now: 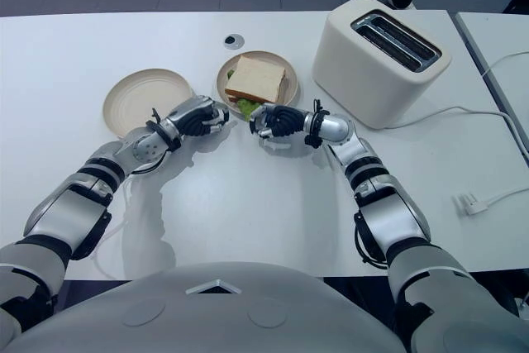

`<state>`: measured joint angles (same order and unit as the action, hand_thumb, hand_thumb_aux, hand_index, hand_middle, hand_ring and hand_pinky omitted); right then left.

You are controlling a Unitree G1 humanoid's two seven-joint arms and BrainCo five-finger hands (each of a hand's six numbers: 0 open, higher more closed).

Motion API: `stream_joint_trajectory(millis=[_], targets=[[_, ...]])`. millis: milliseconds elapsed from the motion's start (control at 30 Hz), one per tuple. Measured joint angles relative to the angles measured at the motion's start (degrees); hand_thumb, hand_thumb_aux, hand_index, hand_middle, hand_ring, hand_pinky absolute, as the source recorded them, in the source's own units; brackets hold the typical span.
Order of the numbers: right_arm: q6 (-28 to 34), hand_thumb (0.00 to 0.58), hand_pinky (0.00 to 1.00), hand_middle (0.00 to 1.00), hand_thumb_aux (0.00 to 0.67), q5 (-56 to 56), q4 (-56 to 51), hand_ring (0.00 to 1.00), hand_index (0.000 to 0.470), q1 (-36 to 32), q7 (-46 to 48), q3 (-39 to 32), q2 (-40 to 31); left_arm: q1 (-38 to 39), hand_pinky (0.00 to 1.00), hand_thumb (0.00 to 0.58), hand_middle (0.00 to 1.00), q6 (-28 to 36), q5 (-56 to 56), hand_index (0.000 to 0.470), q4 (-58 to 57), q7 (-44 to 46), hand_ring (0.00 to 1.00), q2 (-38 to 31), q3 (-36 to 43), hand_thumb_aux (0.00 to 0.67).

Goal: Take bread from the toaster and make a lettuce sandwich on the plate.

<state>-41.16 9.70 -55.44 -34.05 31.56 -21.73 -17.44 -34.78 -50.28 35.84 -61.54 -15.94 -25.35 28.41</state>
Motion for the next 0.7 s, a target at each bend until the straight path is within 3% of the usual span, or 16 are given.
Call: stream_joint_trajectory(millis=[67, 100, 133, 167, 200, 233, 267, 300, 433, 700], targets=[[-1.23, 0.58, 1.0, 1.0, 0.67, 2.84, -2.96, 1.0, 0.47, -1.49, -5.15, 0.14, -0.06, -0.85, 0.89, 0.58, 0.89, -3.43, -2.56, 0.47, -0.06, -3.13, 0.89, 0.71, -3.31, 0.67], [-1.87, 0.58, 1.0, 1.0, 0.67, 3.01, -3.35, 1.0, 0.47, -1.76, -6.05, 0.47, -0.18, -0.84, 0.78, 0.227, 0.78, -5.27, -4.25, 0.103, 0.13, -3.48, 0.78, 1.08, -4.6, 0.147], [-3.06, 0.58, 1.0, 1.0, 0.67, 3.07, -3.42, 1.0, 0.47, -2.06, -6.72, 1.57, -0.4, -0.56, 0.66, 0.0, 0.66, -8.36, -7.33, 0.0, 1.13, -3.69, 0.66, 1.44, -6.62, 0.0], [-5.2, 0.066, 0.78, 0.78, 0.039, 2.47, -2.88, 0.78, 0.028, -2.54, -7.31, 2.91, -1.06, -0.23, 0.47, 0.0, 0.47, -11.84, -10.89, 0.0, 2.91, -3.52, 0.47, 1.63, -8.93, 0.0], [-6.85, 0.0, 0.52, 0.52, 0.0, -0.28, -1.24, 0.52, 0.0, -2.75, -7.11, 5.25, -1.36, 0.53, 0.35, 0.0, 0.35, -15.32, -14.47, 0.0, 5.47, -3.25, 0.35, 1.83, -10.76, 0.0], [-9.77, 0.0, 0.16, 0.16, 0.0, -5.3, 2.49, 0.16, 0.0, -3.19, -6.74, 8.46, -1.48, 2.04, 0.23, 0.0, 0.23, -18.97, -18.96, 0.0, 10.34, -3.21, 0.23, 1.97, -12.88, 0.0], [-11.63, 0.0, 0.0, 0.0, 0.0, -8.74, 5.49, 0.0, 0.0, -3.55, -6.6, 10.46, -1.35, 3.33, 0.14, 0.0, 0.14, -20.44, -20.97, 0.0, 14.49, -3.34, 0.14, 1.91, -14.75, 0.0], [-13.34, 0.0, 0.0, 0.0, 0.0, -12.99, 9.52, 0.0, 0.0, -3.69, -6.59, 12.84, -1.12, 5.28, 0.0, 0.0, 0.0, -21.64, -23.66, 0.0, 20.56, -3.51, 0.0, 1.8, -17.18, 0.0], [-14.7, 0.0, 0.0, 0.0, 0.0, -21.26, 18.78, 0.0, 0.0, -2.82, -5.45, 17.24, -0.52, 10.67, 0.0, 0.0, 0.0, -19.03, -31.28, 0.0, 34.07, -0.34, 0.0, 2.14, -20.56, 0.0], [-13.52, 0.0, 0.0, 0.0, 0.0, -25.33, 20.45, 0.0, 0.0, 0.21, 3.77, 17.34, 0.12, 13.48, 0.0, 0.0, 0.0, -14.1, -34.18, 0.0, 36.54, 10.33, 0.0, 6.83, -19.47, 0.0]])
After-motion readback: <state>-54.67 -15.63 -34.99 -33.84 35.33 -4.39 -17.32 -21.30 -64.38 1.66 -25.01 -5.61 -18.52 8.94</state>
